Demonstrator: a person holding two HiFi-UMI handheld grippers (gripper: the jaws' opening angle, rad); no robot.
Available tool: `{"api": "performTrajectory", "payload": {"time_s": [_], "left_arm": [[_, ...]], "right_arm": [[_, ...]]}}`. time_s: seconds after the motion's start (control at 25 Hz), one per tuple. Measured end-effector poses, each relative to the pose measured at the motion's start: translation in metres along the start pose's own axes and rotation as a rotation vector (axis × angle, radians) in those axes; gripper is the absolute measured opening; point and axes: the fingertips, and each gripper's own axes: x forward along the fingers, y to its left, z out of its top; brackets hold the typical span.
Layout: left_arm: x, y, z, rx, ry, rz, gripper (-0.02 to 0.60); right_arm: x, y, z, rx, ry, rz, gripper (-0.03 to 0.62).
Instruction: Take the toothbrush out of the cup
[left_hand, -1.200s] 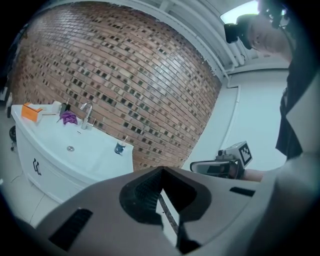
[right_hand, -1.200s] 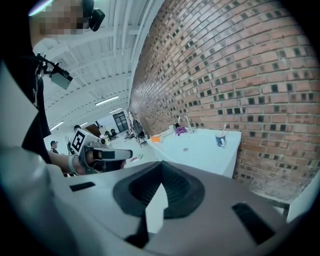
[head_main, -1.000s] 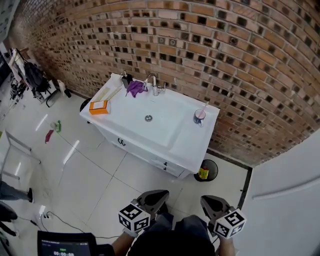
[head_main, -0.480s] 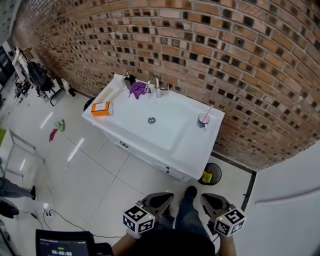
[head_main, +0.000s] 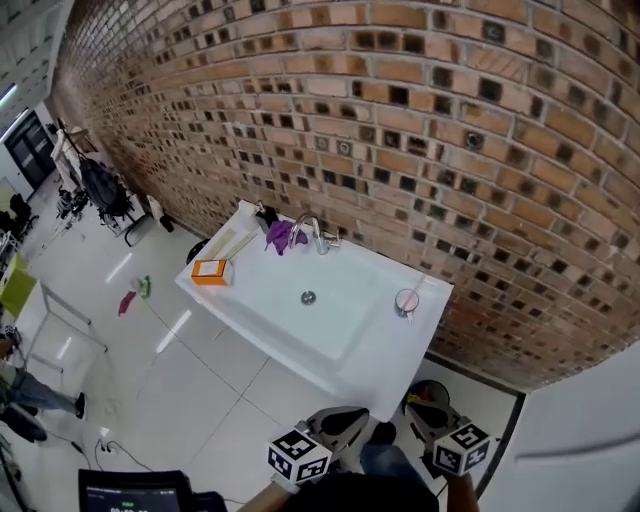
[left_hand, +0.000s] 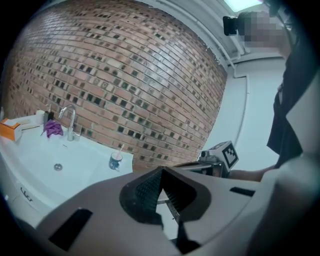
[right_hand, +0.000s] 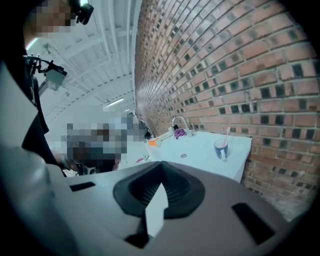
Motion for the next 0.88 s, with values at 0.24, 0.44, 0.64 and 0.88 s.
{"api": "performTrajectory", "payload": {"time_s": [0.24, 0.44, 0.64, 0.88], "left_arm": [[0.053, 0.012, 0.026, -0.029, -0.019, 0.029, -0.002], [0.071, 0.014, 0.033, -0.061, -0.027, 0.064, -0.002], [0.083, 0.024, 0.036, -0.073, -0.024, 0.105, -0.002], [0.105, 0.033, 0.034, -0.093, -0.014, 0.1, -0.002]], "right_arm": [[0.001, -0.063, 0.031, 0.004, 0.005, 0.035, -0.012], [0.003, -0.089, 0.031, 0.003, 0.025, 0.074, -0.012], [0.006, -0.103, 0.03, 0.013, 0.021, 0.083, -0.012], [0.01, -0.119, 0.024, 0.015, 0.043, 0.055, -0.012]]}}
